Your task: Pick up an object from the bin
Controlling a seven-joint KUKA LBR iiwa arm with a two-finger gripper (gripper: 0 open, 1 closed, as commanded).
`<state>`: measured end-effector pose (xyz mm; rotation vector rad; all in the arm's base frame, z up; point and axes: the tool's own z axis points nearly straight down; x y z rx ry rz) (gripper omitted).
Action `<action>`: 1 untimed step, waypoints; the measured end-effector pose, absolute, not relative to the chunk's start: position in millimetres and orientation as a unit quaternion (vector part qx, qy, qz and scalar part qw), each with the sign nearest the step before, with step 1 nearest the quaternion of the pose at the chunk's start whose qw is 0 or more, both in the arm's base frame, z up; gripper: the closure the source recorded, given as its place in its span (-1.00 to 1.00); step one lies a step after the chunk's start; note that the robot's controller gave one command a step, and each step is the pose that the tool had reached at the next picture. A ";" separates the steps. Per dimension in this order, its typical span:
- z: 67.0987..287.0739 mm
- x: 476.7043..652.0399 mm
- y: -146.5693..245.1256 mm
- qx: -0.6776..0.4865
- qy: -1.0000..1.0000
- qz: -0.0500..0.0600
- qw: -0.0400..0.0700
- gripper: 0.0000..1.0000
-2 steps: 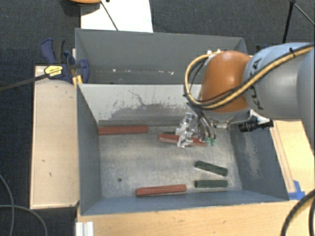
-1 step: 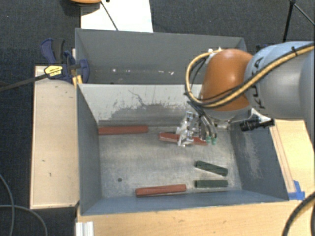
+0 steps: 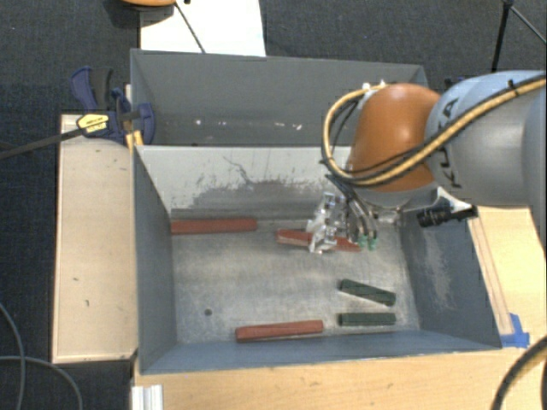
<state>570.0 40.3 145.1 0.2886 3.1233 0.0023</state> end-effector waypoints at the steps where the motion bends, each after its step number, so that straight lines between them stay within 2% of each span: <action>1: 150.3 569.2 40.4 0.092 0.996 0.000 0.000 1.00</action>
Offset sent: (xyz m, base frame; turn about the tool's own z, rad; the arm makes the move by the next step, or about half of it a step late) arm 0.0003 0.0000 0.0216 0.0000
